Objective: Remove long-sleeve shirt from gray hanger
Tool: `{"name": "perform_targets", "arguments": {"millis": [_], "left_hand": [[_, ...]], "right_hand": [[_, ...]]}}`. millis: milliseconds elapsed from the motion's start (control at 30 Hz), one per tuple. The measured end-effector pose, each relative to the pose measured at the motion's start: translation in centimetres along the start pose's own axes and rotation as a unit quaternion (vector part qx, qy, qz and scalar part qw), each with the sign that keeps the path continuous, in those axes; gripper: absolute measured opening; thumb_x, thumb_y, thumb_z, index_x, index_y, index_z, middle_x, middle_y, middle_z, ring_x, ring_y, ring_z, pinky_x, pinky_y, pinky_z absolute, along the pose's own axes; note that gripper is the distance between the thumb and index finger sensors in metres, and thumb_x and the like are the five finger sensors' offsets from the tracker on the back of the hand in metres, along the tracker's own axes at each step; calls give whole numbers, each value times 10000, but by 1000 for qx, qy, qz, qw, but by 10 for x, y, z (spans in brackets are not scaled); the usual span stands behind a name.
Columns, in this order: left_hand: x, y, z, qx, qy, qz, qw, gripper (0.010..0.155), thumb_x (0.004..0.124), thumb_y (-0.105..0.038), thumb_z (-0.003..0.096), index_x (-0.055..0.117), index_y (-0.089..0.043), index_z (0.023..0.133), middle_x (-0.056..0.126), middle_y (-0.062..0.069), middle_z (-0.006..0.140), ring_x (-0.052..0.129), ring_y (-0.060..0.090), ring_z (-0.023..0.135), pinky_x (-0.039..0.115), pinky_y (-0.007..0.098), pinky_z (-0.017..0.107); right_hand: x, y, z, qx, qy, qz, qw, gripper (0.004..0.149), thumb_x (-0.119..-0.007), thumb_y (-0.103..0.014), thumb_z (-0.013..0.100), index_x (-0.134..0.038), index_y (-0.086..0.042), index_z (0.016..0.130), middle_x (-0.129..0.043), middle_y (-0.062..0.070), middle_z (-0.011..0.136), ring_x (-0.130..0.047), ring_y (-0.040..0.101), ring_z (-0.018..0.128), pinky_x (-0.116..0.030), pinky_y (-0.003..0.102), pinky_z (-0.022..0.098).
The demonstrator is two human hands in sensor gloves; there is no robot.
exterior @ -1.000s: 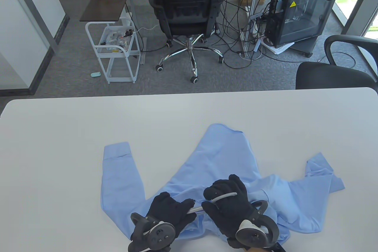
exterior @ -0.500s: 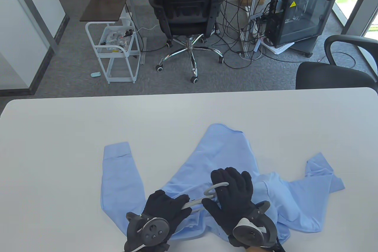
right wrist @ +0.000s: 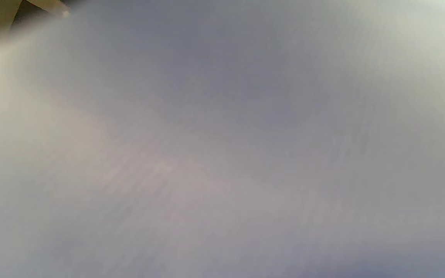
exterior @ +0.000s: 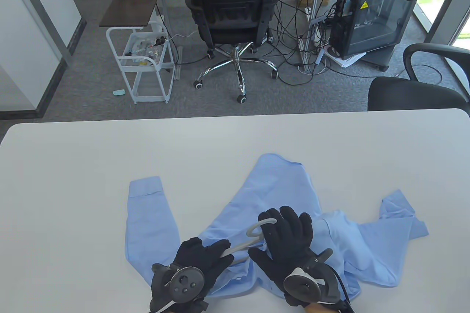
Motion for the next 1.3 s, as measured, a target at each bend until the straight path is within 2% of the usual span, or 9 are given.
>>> {"name": "perform_targets", "arguments": {"millis": [100,267,367,500,733,933,1300], "left_hand": [[-1,0,-1,-1,-6,3,1000,528,683,-651,479,816,-358,898,897,-218,313,1052,46,342,725,420,710],[-2,1,-1,-4,-10,4,1000,529,676,-653,485,813,-358,903,899,-224,318,1045,19,325,744,397,695],[-2,2,-1,-4,-11,4,1000,531,675,-653,485,813,-357,903,899,-225,319,1044,19,324,746,396,692],[-3,3,-1,-5,-14,5,1000,528,675,-652,484,818,-353,895,899,-223,320,1043,22,326,745,398,691],[-4,4,-1,-6,-23,17,1000,487,671,-661,478,861,-355,806,902,-224,311,1045,21,326,750,392,688],[-3,7,0,-9,-18,15,1000,488,669,-661,478,863,-350,800,902,-221,310,1044,24,323,751,395,686],[-2,11,2,-14,-14,24,1000,487,664,-659,476,862,-352,797,904,-221,316,1047,31,331,747,398,689]], "right_hand": [[-1,-1,0,0,-2,-12,1000,786,-665,-566,607,-391,-110,1185,-529,233,1151,-451,618,1029,-240,824,646],[-3,-4,1,-2,-9,-40,999,637,-619,-414,639,-449,-94,1163,-557,231,1137,-456,614,1031,-249,824,648],[-3,-5,2,-2,-7,-55,998,601,-615,-376,640,-473,-99,1154,-576,221,1131,-478,605,1030,-260,822,651],[-1,-1,2,-9,-2,-55,998,589,-625,-391,638,-508,-120,1148,-601,212,1127,-502,595,1030,-273,822,652],[-2,6,2,-18,-4,-41,999,599,-632,-430,633,-530,-133,1143,-621,207,1120,-542,581,1023,-291,821,656],[-2,7,2,-21,-6,-54,998,565,-653,-400,628,-566,-164,1133,-655,191,1112,-608,545,1022,-368,805,679],[-5,14,3,-33,-25,-47,998,571,-657,-401,624,-561,-167,1135,-654,189,1114,-617,538,1022,-376,804,679]]}}
Point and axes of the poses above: the tracker on the back of each hand, its own y axis roughly to the little-finger side, its own z axis roughly from the wrist to the fingertips, x = y × z, the point moved 2 cm from there along z, roughly from the wrist to the fingertips
